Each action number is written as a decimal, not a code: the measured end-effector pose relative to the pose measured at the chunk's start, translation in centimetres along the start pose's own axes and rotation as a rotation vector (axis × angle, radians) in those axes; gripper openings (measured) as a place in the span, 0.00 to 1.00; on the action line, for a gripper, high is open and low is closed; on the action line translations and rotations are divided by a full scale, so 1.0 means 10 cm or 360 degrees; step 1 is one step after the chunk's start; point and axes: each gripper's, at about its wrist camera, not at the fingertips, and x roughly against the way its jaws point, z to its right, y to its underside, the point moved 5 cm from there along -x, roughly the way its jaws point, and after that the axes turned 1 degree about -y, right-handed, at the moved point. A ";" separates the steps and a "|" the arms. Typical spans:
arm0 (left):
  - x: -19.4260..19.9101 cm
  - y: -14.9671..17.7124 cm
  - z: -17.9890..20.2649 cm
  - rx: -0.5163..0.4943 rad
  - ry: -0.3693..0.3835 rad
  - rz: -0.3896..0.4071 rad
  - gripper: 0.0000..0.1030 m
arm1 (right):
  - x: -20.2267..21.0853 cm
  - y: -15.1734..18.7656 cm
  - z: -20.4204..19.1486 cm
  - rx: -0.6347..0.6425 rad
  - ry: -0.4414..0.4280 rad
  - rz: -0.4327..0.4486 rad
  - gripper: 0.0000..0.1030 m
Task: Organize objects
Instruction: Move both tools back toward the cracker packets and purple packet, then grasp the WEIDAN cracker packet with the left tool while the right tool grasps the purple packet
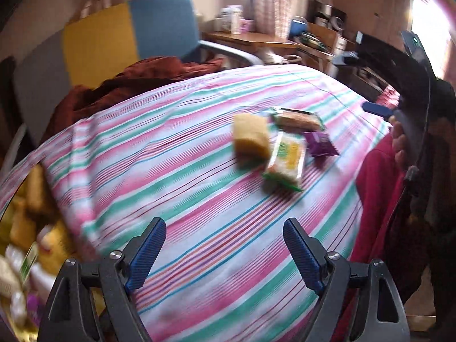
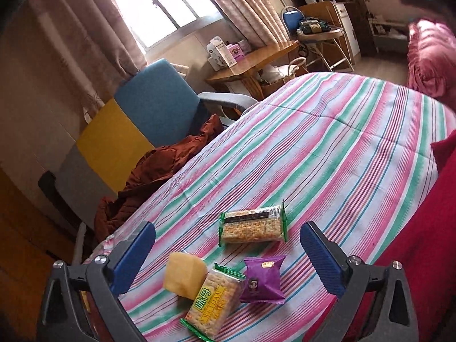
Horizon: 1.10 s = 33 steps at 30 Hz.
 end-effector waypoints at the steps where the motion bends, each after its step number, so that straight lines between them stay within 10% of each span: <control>1: -0.04 -0.05 0.05 -0.0018 0.0022 -0.0001 0.81 | -0.01 0.00 0.00 -0.0006 -0.0007 -0.0007 0.99; 24: -1.25 -0.57 0.90 -0.0358 0.0208 -0.0178 0.72 | -0.17 0.07 0.00 -0.0050 -0.0093 -0.0157 1.00; 28: -1.25 -0.53 0.85 -0.0325 0.0211 -0.0155 0.47 | -0.18 0.07 -0.01 -0.0037 -0.0069 -0.0162 1.00; 33: -1.05 -0.31 0.61 -0.0201 0.0201 -0.0135 0.47 | -0.20 0.09 0.00 -0.0019 -0.0036 -0.0175 1.00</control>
